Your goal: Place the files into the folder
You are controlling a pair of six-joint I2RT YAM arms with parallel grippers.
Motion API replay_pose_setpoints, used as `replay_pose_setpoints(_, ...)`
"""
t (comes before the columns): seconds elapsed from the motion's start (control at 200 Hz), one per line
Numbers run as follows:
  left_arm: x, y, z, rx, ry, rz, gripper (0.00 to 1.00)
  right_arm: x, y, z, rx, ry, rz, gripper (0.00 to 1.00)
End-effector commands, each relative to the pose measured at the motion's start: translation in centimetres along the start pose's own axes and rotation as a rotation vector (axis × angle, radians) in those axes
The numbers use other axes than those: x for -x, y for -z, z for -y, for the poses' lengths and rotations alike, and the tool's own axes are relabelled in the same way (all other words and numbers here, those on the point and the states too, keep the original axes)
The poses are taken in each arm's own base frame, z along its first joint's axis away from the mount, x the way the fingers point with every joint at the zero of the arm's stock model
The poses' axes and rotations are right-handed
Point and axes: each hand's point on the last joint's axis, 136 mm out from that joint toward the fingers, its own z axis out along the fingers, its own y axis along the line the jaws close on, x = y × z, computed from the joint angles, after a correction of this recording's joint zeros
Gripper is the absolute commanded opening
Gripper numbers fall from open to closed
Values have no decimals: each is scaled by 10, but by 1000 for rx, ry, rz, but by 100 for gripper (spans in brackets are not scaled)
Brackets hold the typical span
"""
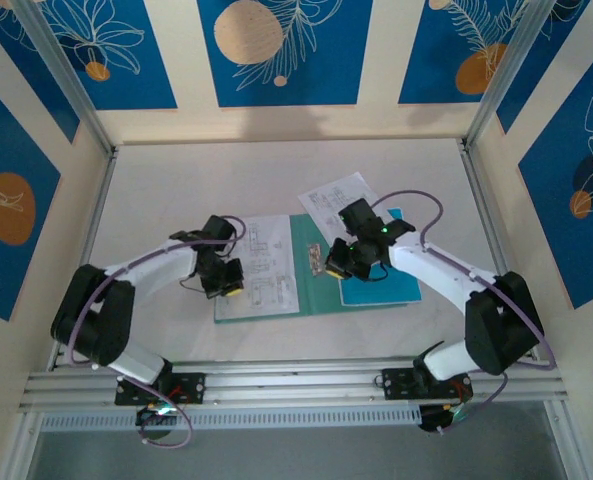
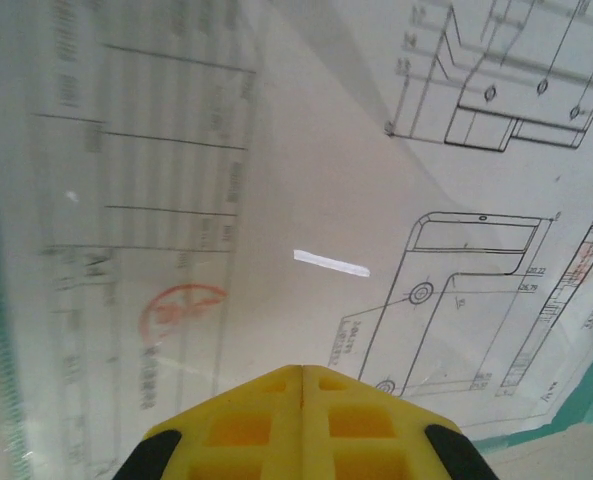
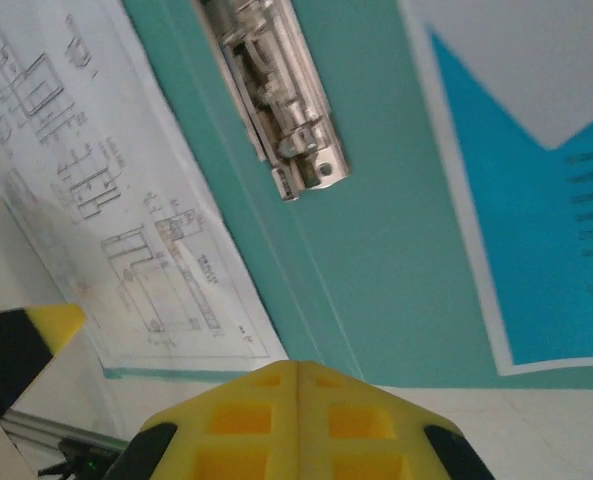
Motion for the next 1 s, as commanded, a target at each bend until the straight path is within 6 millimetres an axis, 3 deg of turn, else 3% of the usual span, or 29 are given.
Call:
replay_pose_setpoints(0.0, -9, -11, 16, -46, -64, -35, 0, 2, 0, 13, -21, -131, -4, 0)
replay_pose_setpoints(0.43, -53, -55, 32, -61, -53, -103, 0, 24, -18, 7, -37, -231, -46, 0)
replay_pose_setpoints(0.55, -55, -56, 41, -59, -58, -88, 0, 30, -25, 6, -57, -231, -43, 0)
replay_pose_setpoints(0.76, -56, -56, 37, -39, -58, -83, 0, 43, -40, 12, -109, -255, -39, 0)
replay_pose_setpoints(0.995, -57, -56, 34, -35, -52, -82, 0, 44, -54, 9, -171, -245, -44, 0)
